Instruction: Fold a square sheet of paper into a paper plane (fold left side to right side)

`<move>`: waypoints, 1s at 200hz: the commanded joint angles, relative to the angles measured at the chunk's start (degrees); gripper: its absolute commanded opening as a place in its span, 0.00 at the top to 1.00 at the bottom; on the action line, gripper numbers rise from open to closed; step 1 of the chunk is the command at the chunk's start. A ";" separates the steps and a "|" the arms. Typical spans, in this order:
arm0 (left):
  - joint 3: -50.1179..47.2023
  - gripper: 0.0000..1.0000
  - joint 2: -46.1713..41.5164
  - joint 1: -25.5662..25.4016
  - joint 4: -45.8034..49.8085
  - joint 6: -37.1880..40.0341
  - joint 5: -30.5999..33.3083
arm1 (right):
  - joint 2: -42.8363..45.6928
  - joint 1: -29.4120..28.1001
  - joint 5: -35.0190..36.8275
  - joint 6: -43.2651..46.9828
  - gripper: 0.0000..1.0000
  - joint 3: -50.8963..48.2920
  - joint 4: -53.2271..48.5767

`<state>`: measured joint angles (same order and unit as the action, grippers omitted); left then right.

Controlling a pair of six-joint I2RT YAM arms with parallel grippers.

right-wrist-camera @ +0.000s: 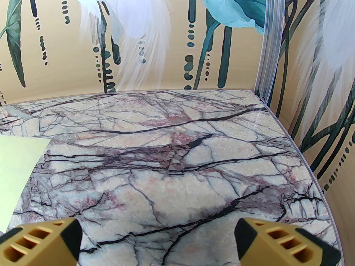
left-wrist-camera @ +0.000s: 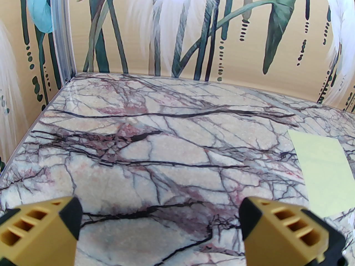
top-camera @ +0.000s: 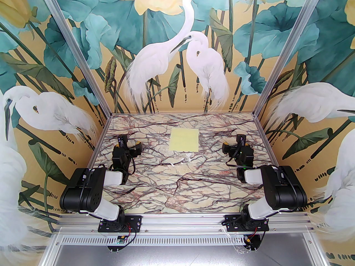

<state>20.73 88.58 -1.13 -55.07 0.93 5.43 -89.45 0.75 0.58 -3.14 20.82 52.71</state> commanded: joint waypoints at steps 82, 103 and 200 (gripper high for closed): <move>0.53 0.01 0.47 0.16 0.27 -0.08 0.59 | 0.37 0.21 0.75 -0.09 0.01 0.91 -0.50; 0.63 0.01 0.48 0.16 0.43 -0.14 0.68 | 0.33 0.41 0.74 -0.34 0.01 1.19 -0.94; 0.52 0.00 0.39 0.25 0.42 -0.23 0.41 | 0.42 1.09 0.50 -0.95 0.01 1.17 -1.12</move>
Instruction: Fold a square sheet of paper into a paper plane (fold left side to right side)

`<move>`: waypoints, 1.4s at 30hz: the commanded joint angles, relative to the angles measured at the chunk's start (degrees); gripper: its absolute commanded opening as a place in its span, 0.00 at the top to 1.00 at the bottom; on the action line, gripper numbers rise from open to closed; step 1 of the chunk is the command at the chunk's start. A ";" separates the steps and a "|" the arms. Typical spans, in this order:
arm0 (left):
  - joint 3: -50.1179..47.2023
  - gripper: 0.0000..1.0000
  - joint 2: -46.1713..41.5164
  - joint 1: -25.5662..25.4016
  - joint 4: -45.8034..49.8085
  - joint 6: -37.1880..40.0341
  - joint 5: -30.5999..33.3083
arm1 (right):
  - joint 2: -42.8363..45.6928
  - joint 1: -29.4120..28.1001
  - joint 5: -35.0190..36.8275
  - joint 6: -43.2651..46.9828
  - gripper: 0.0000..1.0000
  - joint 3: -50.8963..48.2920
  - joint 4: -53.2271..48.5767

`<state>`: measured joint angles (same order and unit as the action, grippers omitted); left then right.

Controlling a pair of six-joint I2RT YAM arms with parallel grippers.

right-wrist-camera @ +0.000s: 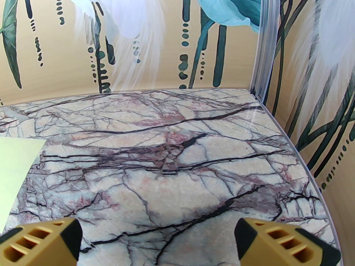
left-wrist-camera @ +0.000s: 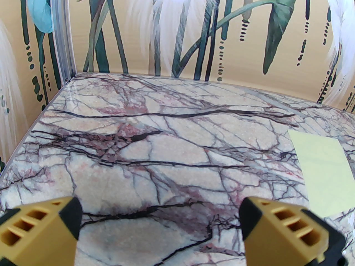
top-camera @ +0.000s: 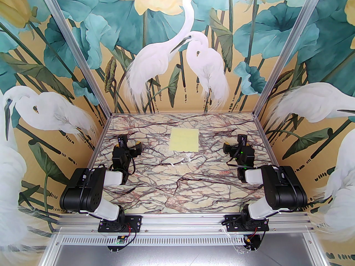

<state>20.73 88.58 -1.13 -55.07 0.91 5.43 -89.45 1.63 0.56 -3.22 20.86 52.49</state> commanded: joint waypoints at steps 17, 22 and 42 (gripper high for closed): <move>36.13 0.01 -16.99 0.25 76.80 -26.41 5.90 | 24.09 1.17 11.87 -27.14 0.01 10.06 -39.32; 33.05 0.00 -18.07 0.02 69.37 -33.32 -10.57 | 22.47 1.29 -6.55 -30.27 0.01 12.98 -36.32; 39.38 0.01 0.42 -17.70 68.70 -30.74 -10.45 | -29.13 -26.30 -0.97 -27.58 0.94 67.32 -74.38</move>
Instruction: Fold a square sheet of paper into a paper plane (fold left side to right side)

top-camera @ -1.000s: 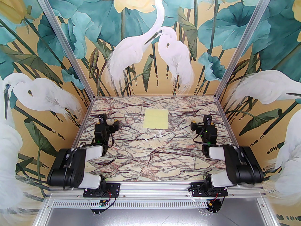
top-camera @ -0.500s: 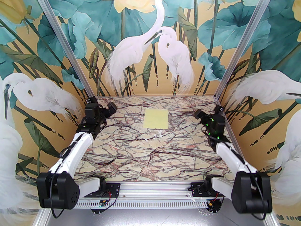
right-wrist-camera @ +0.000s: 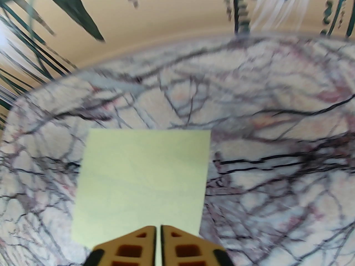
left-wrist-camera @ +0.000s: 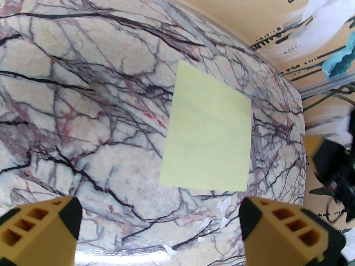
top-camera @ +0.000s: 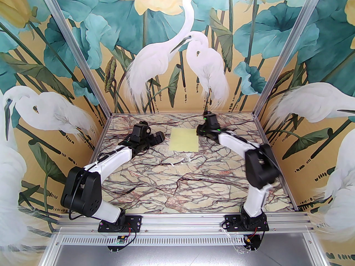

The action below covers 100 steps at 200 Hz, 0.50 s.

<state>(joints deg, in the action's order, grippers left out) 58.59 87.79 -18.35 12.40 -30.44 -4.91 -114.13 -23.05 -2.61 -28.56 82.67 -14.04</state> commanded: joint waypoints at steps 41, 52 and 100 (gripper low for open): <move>7.68 0.01 10.40 -1.19 3.60 -0.19 -6.35 | -10.49 -1.64 6.10 -3.16 0.87 13.60 -15.22; 9.23 0.00 12.67 -1.31 2.68 -0.24 -8.05 | -9.57 -1.56 6.90 -2.98 0.83 12.18 -14.46; 17.09 0.06 21.97 -1.98 2.18 -0.34 -9.70 | -9.11 0.59 5.04 -3.00 0.71 8.43 -13.37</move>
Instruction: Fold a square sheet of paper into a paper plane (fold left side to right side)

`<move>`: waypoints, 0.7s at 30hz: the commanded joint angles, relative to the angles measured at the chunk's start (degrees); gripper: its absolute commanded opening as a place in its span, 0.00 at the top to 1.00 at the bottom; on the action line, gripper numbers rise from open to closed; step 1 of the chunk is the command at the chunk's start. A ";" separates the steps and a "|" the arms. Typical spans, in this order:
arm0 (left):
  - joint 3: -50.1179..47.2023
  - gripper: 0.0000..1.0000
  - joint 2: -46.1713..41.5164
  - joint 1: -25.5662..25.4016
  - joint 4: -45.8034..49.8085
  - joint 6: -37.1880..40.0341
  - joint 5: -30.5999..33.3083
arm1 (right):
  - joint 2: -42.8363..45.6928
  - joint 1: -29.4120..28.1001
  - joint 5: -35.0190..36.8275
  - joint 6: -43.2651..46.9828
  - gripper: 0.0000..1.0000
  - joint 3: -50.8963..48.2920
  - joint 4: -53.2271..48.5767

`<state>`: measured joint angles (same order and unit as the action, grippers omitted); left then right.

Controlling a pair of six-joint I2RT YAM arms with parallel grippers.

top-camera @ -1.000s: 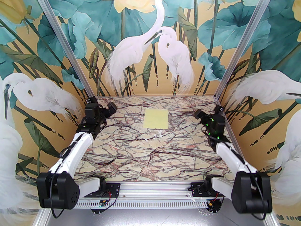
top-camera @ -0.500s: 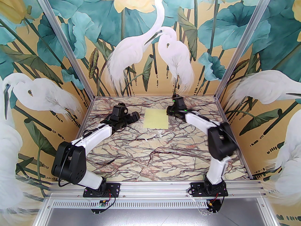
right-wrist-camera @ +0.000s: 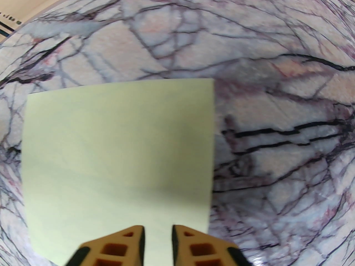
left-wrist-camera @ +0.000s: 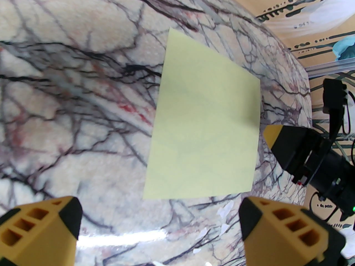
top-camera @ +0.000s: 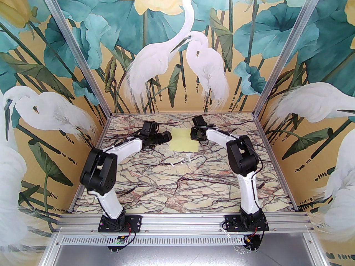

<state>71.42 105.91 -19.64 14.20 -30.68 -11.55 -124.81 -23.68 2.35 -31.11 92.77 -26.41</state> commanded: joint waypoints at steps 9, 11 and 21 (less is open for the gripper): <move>13.36 0.11 13.17 -2.48 4.41 1.01 -2.92 | -0.52 1.55 -1.95 -0.71 0.67 -1.46 -1.23; 14.37 0.11 14.33 -2.93 5.31 1.23 -2.29 | -0.27 1.48 -2.64 -0.78 0.67 -2.61 -0.07; 17.76 0.11 18.26 -3.89 8.85 0.67 -0.93 | -0.88 0.92 -4.28 -1.10 0.68 -4.38 2.17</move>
<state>87.55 122.72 -23.03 20.84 -30.39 -12.67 -124.84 -22.13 -0.60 -31.38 89.03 -24.86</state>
